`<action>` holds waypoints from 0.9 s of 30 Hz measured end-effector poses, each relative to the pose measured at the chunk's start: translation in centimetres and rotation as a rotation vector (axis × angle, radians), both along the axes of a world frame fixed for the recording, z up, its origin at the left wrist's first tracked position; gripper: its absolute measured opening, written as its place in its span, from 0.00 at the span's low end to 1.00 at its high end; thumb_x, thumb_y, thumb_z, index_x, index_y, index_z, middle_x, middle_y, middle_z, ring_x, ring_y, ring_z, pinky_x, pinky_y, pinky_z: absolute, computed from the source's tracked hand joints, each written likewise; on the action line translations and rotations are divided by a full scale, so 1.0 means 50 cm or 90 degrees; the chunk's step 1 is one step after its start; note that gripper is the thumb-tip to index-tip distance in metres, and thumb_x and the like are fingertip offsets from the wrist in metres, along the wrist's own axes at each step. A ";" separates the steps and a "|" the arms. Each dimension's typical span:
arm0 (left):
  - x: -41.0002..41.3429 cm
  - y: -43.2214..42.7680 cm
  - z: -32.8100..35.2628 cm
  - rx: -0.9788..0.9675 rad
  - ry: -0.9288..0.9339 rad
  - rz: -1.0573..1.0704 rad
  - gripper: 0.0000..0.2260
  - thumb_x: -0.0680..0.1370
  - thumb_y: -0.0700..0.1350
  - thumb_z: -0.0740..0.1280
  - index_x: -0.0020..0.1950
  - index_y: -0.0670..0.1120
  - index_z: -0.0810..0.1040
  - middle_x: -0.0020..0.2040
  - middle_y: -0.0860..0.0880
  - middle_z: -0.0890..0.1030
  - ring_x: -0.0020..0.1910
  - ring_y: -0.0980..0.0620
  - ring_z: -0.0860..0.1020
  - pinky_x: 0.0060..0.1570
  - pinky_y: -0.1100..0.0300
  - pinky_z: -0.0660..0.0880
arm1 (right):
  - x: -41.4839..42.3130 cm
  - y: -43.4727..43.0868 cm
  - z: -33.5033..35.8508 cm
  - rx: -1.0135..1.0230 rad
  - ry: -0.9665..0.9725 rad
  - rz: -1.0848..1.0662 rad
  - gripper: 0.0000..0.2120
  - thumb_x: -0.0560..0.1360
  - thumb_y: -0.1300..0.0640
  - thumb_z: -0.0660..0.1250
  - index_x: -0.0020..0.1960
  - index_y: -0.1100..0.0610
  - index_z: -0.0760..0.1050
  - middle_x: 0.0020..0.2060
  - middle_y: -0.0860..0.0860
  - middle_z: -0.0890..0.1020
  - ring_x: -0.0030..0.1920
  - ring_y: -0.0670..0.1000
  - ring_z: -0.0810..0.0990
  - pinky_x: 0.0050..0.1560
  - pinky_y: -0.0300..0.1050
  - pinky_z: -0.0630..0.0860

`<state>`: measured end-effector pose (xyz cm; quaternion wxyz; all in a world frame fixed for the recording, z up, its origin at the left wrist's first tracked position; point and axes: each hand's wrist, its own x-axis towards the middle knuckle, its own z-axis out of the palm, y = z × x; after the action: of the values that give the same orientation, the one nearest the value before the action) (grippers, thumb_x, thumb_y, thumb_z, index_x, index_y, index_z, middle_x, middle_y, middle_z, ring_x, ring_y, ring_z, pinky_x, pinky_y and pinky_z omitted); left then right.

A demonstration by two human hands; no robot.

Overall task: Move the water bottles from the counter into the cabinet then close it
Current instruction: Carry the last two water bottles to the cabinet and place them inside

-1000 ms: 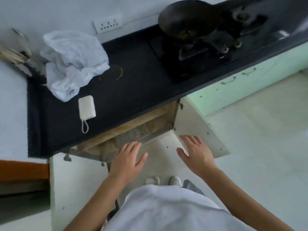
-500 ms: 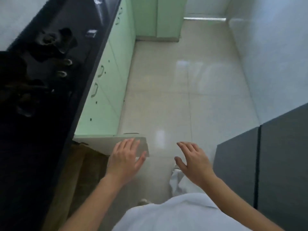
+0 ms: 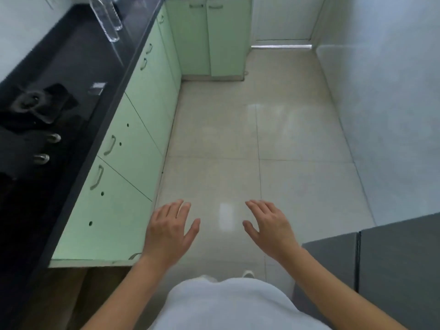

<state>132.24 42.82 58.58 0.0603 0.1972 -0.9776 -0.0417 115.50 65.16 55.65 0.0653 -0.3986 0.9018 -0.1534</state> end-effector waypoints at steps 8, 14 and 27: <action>-0.156 -0.104 -0.011 0.033 -0.039 0.078 0.24 0.80 0.59 0.57 0.62 0.43 0.81 0.59 0.43 0.83 0.56 0.42 0.81 0.53 0.48 0.76 | -0.211 -0.138 -0.005 -0.013 0.020 0.042 0.25 0.77 0.43 0.61 0.69 0.55 0.74 0.63 0.47 0.80 0.63 0.52 0.76 0.60 0.48 0.76; -0.412 -0.185 -0.036 0.079 -0.054 -0.017 0.24 0.79 0.59 0.58 0.60 0.43 0.83 0.57 0.43 0.84 0.53 0.42 0.82 0.50 0.49 0.78 | -0.400 -0.187 -0.001 0.013 0.045 -0.039 0.24 0.76 0.43 0.61 0.66 0.55 0.76 0.61 0.48 0.81 0.60 0.53 0.78 0.57 0.50 0.78; -0.978 -0.307 -0.004 0.015 0.003 -0.312 0.22 0.80 0.58 0.59 0.60 0.43 0.81 0.57 0.42 0.83 0.54 0.40 0.82 0.52 0.48 0.77 | -0.729 -0.194 0.039 0.038 0.068 -0.274 0.24 0.74 0.44 0.64 0.65 0.56 0.77 0.58 0.50 0.82 0.58 0.55 0.79 0.55 0.51 0.79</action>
<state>83.34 27.49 58.38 0.0485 -0.0451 -0.9956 -0.0666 79.07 55.46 57.58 -0.0049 -0.2026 0.9724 -0.1157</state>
